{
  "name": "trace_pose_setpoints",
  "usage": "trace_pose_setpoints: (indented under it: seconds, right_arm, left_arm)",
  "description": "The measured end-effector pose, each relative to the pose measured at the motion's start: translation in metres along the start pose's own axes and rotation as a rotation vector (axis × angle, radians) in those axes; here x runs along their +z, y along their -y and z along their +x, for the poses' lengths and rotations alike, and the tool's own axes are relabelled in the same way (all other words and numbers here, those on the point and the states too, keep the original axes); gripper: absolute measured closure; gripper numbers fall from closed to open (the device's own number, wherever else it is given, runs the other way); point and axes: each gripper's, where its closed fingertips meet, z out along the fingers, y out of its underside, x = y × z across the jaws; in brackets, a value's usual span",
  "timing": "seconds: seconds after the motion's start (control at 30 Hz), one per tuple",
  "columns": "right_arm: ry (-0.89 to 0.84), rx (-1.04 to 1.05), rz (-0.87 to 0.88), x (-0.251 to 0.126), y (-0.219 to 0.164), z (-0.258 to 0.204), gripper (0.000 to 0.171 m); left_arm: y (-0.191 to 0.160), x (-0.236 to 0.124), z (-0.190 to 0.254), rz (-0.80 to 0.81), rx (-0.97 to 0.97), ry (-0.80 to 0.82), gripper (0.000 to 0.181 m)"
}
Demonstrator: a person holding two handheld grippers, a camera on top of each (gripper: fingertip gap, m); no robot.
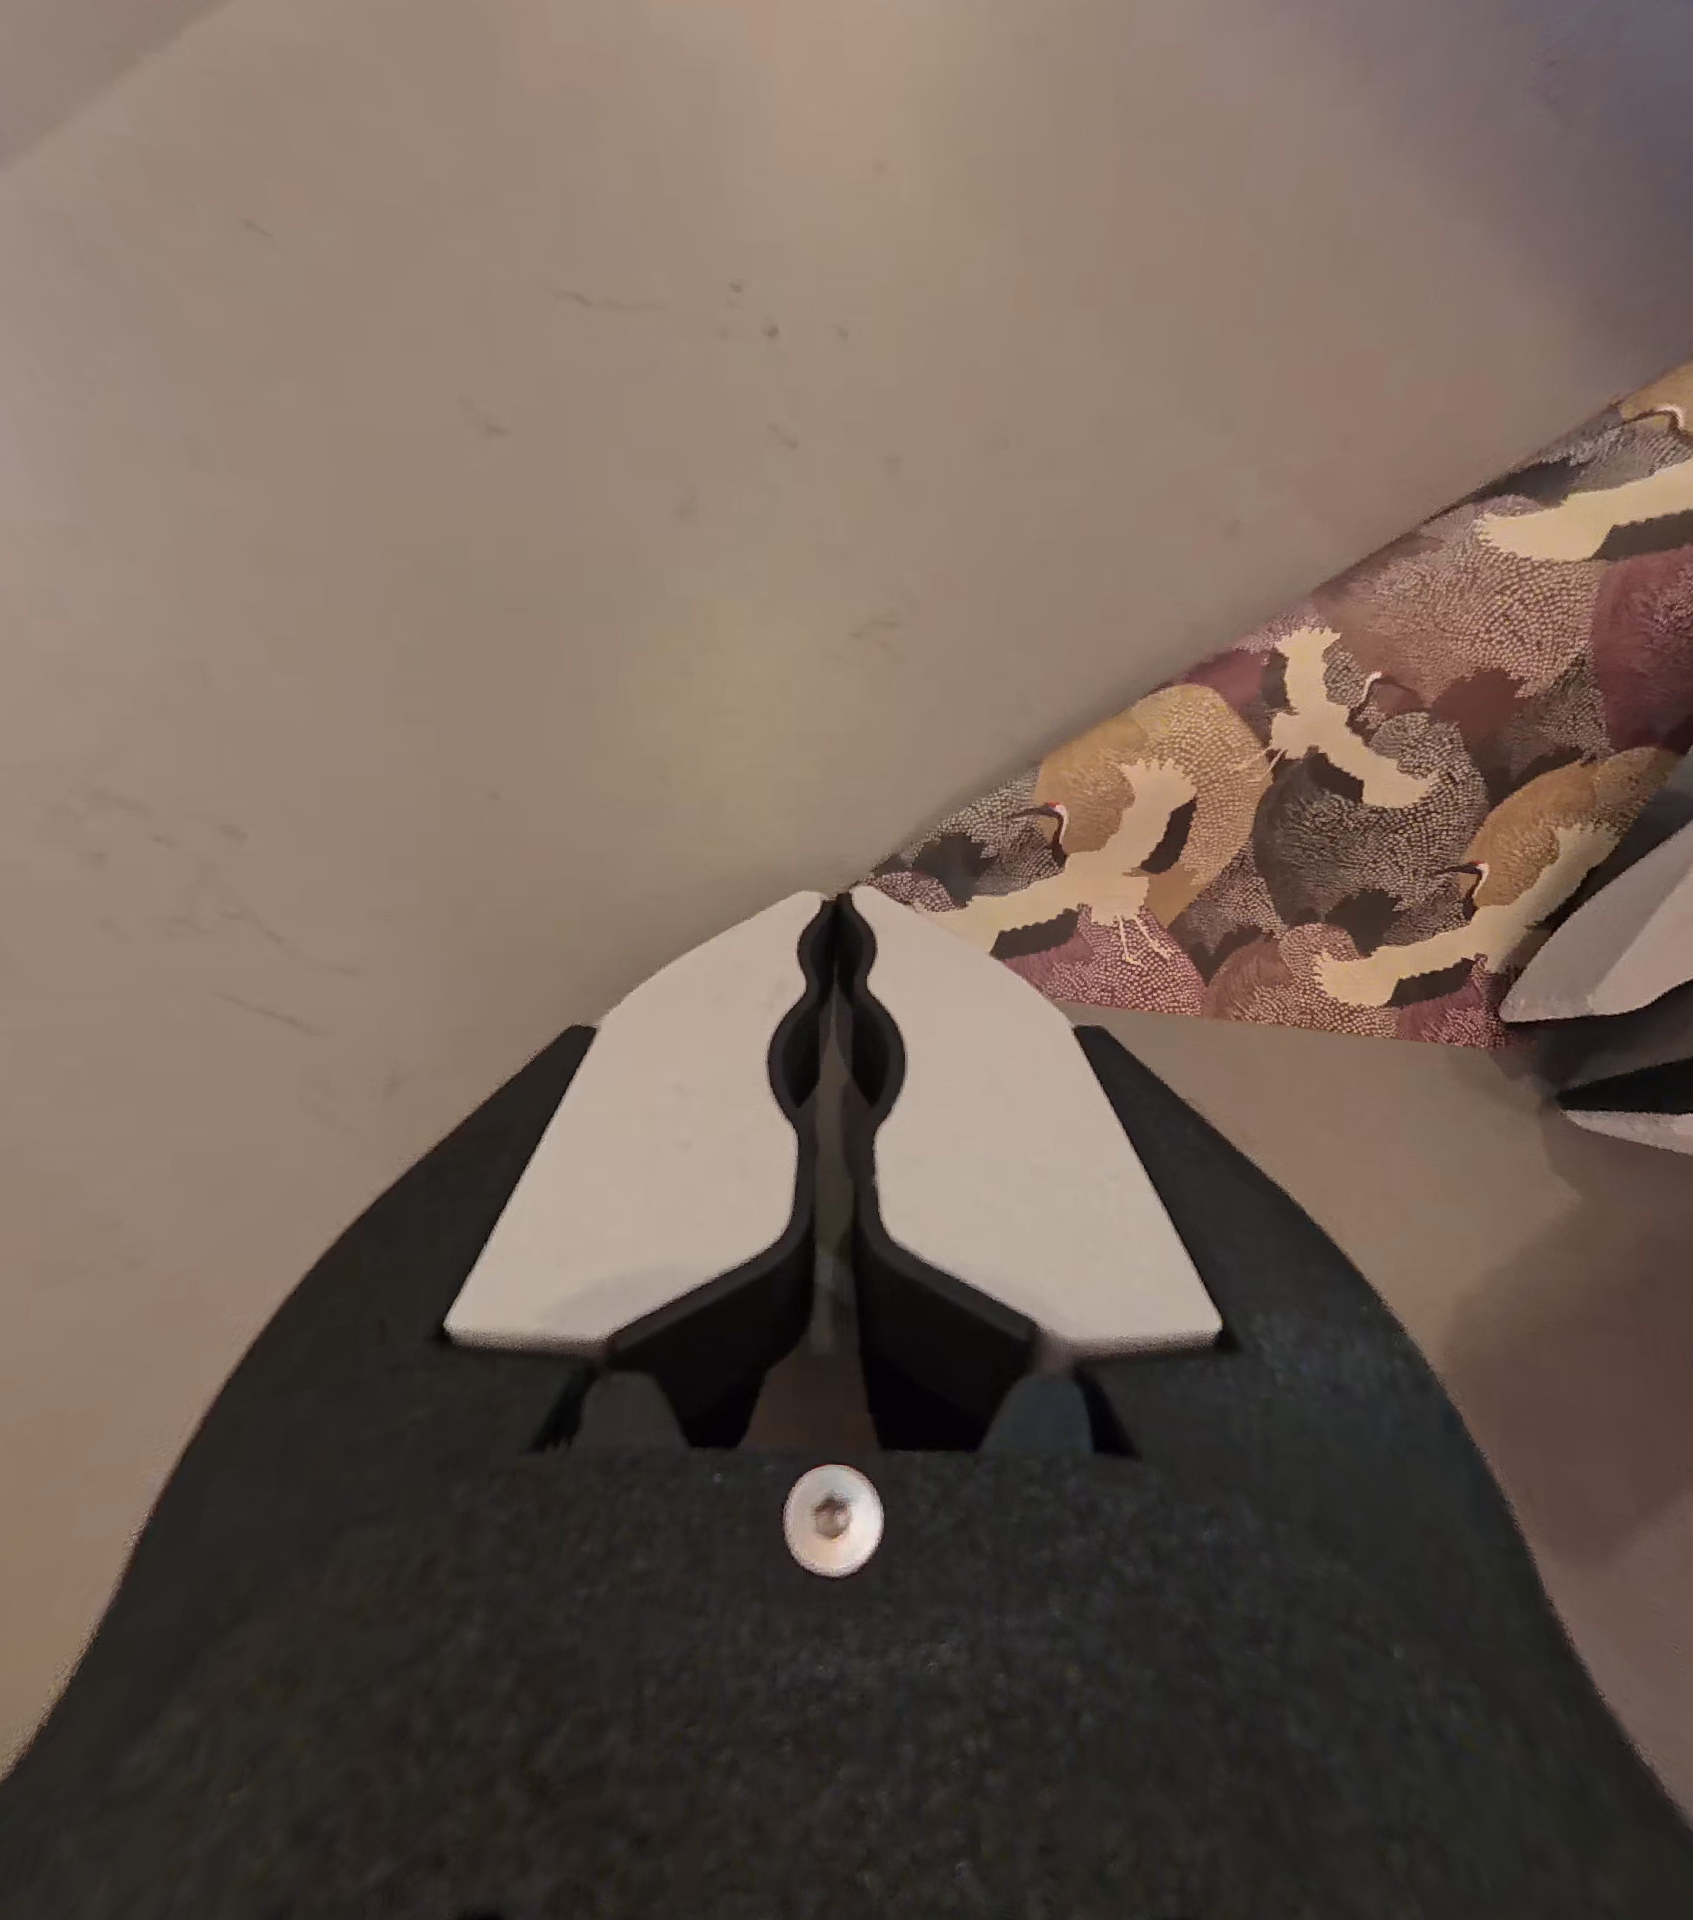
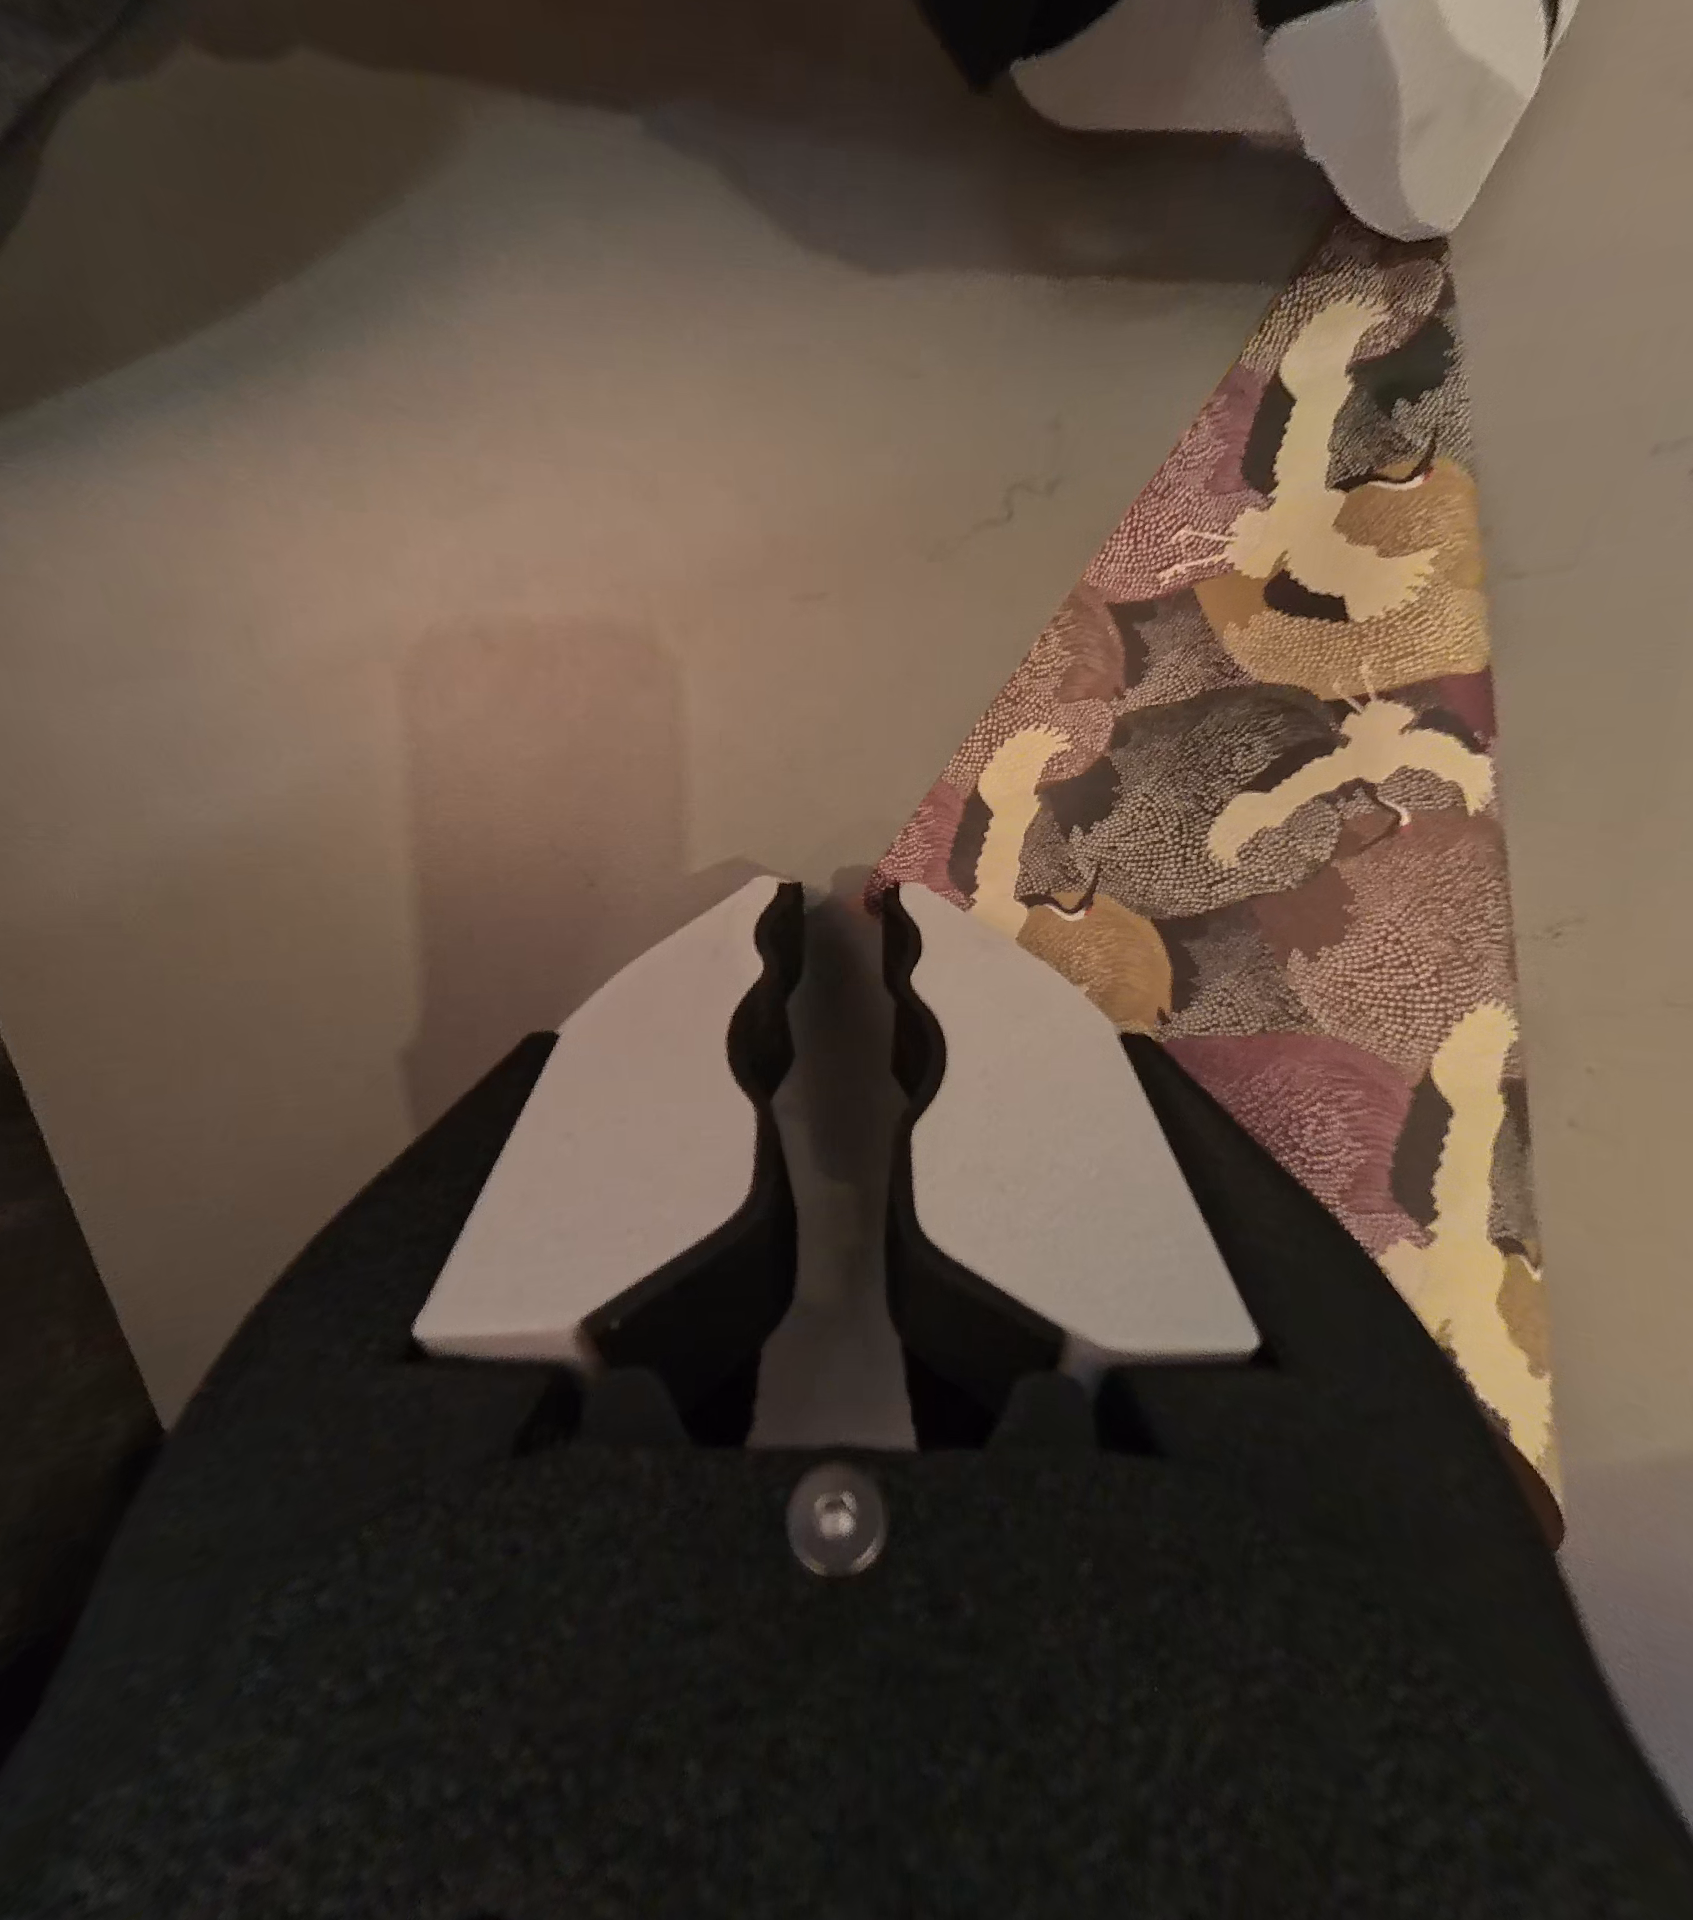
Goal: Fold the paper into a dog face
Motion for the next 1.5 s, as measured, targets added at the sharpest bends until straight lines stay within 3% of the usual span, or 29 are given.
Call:
trace_pose_setpoints:
  seconds: [0.3,0.5,0.7,1.23,1.5]
  right_arm:
    - [0.027,-0.044,-0.008,-0.001,0.000,-0.004,0.149]
    - [0.105,0.043,0.032,-0.003,0.005,-0.001,0.143]
    - [0.134,0.060,0.114,-0.010,0.019,0.000,0.142]
    - [0.150,0.074,0.098,-0.006,0.016,-0.005,0.139]
    - [0.243,0.010,0.267,-0.046,0.029,-0.045,0.140]
  left_arm:
    - [-0.001,0.000,0.000,0.008,0.038,0.030,0.181]
    - [-0.001,0.000,0.000,0.019,0.047,0.009,0.181]
    - [-0.001,0.000,0.000,0.022,0.079,0.021,0.181]
    - [-0.001,0.000,0.000,0.031,0.102,0.028,0.181]
    - [-0.001,0.000,0.000,0.034,0.105,0.026,0.181]
